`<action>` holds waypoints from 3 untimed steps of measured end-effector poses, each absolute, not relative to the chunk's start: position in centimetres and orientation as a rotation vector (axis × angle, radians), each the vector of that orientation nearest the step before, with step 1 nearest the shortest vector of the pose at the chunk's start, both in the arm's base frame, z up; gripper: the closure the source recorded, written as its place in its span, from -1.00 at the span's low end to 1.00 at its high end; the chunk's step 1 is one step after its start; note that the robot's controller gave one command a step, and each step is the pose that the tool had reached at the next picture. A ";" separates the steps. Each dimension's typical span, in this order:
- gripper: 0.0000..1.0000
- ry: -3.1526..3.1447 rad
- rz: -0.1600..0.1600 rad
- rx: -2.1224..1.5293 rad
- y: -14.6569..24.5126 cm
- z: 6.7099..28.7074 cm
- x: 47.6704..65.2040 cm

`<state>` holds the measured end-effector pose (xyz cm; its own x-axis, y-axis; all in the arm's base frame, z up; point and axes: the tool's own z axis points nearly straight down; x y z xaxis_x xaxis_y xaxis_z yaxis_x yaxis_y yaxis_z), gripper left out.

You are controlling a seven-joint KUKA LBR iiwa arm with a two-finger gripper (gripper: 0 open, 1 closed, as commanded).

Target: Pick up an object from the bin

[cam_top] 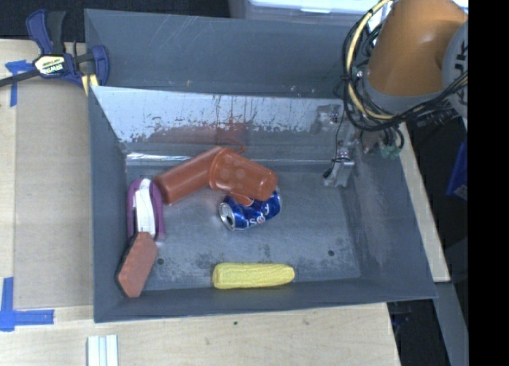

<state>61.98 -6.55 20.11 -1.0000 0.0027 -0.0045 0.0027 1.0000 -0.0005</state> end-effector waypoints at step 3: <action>-1.00 3.118 -0.007 -0.160 -5.3 10.2 61.4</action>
Offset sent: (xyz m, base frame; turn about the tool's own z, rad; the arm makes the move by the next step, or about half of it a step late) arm -0.0049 -0.0017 -0.0792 -0.1090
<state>61.36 -5.25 10.22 -0.9946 -0.1024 -0.0189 -0.1023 0.9947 -0.0057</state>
